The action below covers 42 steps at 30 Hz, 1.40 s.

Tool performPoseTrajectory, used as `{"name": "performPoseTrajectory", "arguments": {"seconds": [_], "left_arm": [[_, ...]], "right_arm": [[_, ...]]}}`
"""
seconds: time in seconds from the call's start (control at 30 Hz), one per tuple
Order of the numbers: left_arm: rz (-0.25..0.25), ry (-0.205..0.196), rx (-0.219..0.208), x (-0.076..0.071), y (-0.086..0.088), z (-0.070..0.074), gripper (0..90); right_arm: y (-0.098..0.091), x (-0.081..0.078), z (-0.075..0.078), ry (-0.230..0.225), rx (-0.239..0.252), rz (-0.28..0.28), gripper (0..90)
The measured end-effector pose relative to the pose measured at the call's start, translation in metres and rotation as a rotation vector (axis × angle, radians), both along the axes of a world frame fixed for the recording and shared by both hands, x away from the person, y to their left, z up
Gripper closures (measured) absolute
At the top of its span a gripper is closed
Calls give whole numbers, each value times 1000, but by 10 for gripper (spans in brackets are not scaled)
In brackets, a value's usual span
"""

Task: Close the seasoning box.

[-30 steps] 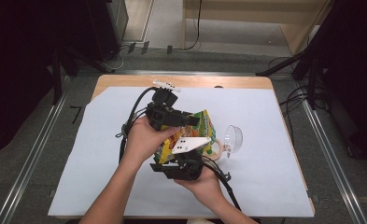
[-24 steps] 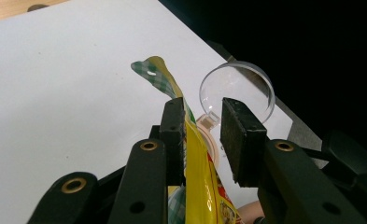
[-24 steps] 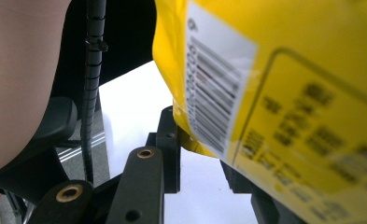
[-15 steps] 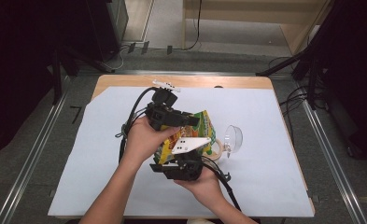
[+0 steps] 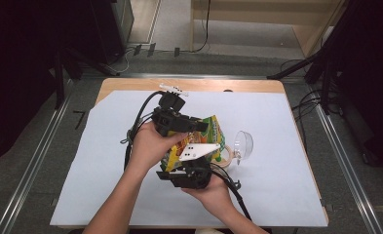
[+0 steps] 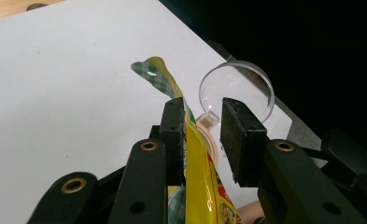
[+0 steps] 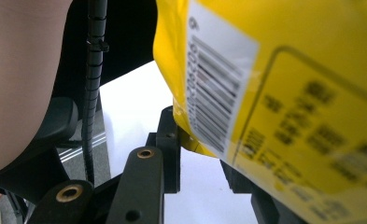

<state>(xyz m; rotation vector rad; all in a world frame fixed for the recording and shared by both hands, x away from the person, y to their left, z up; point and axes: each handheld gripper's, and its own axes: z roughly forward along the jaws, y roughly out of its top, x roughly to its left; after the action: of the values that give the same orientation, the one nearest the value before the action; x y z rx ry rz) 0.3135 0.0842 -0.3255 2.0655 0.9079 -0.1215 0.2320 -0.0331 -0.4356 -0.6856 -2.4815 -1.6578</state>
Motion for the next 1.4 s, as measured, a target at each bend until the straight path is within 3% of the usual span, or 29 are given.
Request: {"name": "performPoseTrajectory", "arguments": {"seconds": [0.47, 0.77, 1.17, 1.4], "left_arm": [[-6, 1, -9, -3, 0, 3, 706], [-10, -25, 2, -6, -4, 5, 701], [-4, 15, -22, 3, 1, -1, 707], [-1, 9, -17, 2, 1, -1, 707]], "right_arm": [[2, -3, 2, 4, 17, -1, 727], [1, -1, -1, 12, 20, -5, 729], [0, -2, 2, 10, 5, -2, 727], [0, -1, 1, 6, 0, -2, 728]]}}
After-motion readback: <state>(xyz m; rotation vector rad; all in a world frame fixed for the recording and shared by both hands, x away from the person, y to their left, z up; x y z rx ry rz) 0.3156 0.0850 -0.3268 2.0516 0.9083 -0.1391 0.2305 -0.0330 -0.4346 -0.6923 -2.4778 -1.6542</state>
